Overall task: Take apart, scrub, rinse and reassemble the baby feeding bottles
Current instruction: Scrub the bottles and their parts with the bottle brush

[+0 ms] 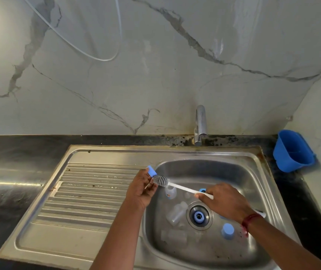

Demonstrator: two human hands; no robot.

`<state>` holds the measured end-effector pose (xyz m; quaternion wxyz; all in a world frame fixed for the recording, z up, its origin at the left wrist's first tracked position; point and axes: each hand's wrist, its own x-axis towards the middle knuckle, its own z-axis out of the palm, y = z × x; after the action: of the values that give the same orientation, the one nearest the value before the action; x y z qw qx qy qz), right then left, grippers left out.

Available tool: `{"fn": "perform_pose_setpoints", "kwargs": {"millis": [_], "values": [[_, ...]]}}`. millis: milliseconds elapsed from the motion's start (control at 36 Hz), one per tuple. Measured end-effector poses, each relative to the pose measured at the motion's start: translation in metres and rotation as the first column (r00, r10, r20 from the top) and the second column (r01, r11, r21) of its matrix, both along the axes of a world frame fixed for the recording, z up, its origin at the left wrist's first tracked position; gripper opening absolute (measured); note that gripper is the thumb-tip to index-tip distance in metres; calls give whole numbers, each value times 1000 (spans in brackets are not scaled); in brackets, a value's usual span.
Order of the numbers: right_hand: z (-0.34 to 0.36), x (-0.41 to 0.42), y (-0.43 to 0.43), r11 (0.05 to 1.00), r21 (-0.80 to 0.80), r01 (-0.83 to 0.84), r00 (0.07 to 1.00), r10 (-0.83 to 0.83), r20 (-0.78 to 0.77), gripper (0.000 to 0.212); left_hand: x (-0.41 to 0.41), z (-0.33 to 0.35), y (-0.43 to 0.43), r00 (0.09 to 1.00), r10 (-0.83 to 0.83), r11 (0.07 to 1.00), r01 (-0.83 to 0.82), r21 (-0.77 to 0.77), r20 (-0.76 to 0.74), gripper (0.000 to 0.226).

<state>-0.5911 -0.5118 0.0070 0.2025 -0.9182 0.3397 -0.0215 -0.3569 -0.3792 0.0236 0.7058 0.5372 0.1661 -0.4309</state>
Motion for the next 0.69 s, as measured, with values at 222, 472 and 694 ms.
{"fn": "perform_pose_setpoints", "kwargs": {"millis": [222, 472, 694], "values": [[-23, -1, 6, 993, 20, 113, 980, -115, 162, 69, -15, -1, -3, 978, -13, 986, -23, -168, -206, 31], [-8, 19, 15, 993, -5, 114, 964, -110, 241, 57, -51, -3, -20, 964, 16, 981, -66, -181, -265, 32], [-18, 5, 14, 996, -55, 77, 971, -62, 229, 63, -24, -7, -17, 950, 171, 951, -229, -209, -262, 35]]}}
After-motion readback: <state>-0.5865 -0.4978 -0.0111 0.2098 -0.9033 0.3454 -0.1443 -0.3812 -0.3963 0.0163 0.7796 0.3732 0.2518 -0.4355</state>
